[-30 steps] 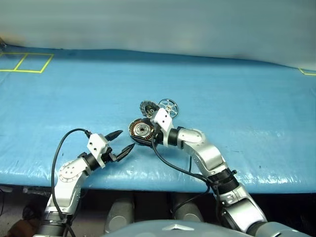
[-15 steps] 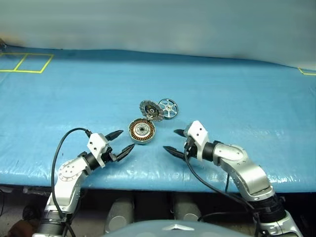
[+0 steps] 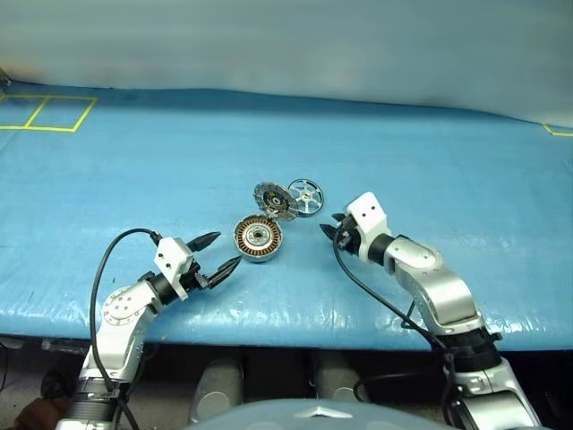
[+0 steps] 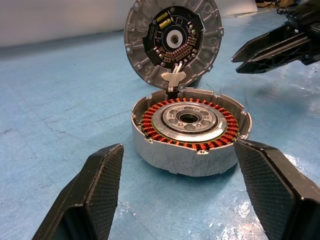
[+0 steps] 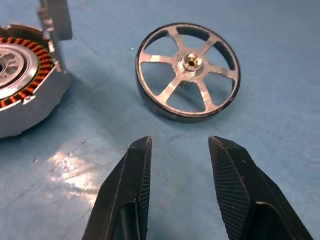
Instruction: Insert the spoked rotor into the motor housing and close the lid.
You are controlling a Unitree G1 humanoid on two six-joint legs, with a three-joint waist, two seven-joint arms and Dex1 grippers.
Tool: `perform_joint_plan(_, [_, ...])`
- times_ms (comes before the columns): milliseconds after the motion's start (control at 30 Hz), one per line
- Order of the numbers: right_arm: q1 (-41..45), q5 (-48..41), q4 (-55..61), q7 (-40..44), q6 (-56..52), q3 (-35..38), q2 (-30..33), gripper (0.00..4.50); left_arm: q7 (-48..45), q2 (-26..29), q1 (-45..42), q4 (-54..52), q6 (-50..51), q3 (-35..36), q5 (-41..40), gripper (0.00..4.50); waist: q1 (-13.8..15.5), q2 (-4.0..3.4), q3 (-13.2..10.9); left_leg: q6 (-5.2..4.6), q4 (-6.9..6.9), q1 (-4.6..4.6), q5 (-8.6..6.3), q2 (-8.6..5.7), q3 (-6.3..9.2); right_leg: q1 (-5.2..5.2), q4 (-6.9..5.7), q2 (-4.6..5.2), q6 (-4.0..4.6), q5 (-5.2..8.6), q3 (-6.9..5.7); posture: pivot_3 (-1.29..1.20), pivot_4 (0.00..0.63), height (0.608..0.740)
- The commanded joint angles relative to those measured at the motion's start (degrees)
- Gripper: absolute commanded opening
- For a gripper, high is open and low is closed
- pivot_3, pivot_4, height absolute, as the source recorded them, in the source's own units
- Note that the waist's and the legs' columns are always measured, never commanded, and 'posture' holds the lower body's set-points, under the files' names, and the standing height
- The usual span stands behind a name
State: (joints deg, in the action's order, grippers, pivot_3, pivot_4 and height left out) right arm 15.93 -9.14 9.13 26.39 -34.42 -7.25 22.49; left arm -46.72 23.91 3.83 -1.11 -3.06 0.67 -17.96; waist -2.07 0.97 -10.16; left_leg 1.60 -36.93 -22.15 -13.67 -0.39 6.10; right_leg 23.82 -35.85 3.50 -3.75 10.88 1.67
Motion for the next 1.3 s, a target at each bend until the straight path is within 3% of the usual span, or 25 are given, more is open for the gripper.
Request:
perform_joint_plan(33, [5.41, 0.54, -3.91, -0.91, 1.18, 1.50, -1.07, 1.95, -0.08, 0.08, -0.07, -0.88, -0.64, 0.22, -0.13, 3.85, -0.01, 0.00, 0.00, 0.00, 0.00, 0.00, 0.00, 0.00, 0.00, 0.00, 0.00, 0.00, 0.00, 0.00, 0.00, 0.00, 0.150, 0.740])
perform_joint_plan(167, [11.23, 0.97, -11.26, -0.79, 1.38, 1.11, -2.81, 1.95, 0.14, 0.16, -0.15, -0.95, -0.63, 0.20, 0.12, 3.85, -0.05, -0.01, 0.00, 0.00, 0.04, 0.00, 0.00, 0.00, 0.01, 0.01, -0.01, -0.01, 0.01, -0.01, 0.00, 0.00, 0.150, 0.740])
perform_joint_plan(267, [14.63, 2.37, -17.19, 0.32, 2.64, -0.53, -3.60, 2.50, 0.44, 0.32, 0.06, -1.28, -0.60, 0.37, 0.17, 3.85, -0.02, -0.01, 0.00, 0.00, 0.07, 0.01, 0.00, -0.01, 0.02, 0.00, -0.01, -0.02, 0.02, -0.02, -0.01, 0.00, 0.150, 0.740])
perform_joint_plan(367, [16.46, 2.41, -20.03, 1.15, 3.95, -0.70, -4.67, 3.46, 0.92, 0.38, 0.74, -1.70, -0.66, 0.60, 0.25, 3.85, -0.04, -0.01, 0.00, -0.01, 0.08, 0.00, 0.00, -0.02, 0.03, 0.00, 0.00, -0.02, 0.02, -0.02, 0.00, 0.00, 0.150, 0.740])
perform_joint_plan(1167, [17.86, 5.44, -27.81, 1.83, 4.08, -2.68, -8.96, 3.46, 2.53, 0.59, 2.23, -2.01, -1.45, 0.66, 0.56, 3.85, -0.35, -0.04, 0.00, -0.01, 0.07, 0.14, 0.00, -0.01, 0.02, -0.09, -0.05, -0.02, 0.02, -0.02, 0.00, 0.00, 0.150, 0.740])
perform_joint_plan(1300, [18.08, 6.13, -29.04, 1.09, 4.22, -2.51, -9.52, 2.18, 2.63, 0.55, 2.19, -1.96, -1.56, 0.61, 0.52, 3.85, -0.40, -0.05, 0.01, -0.01, 0.06, 0.24, 0.00, -0.01, 0.01, -0.18, -0.10, -0.02, 0.03, -0.01, 0.00, 0.00, 0.150, 0.740])
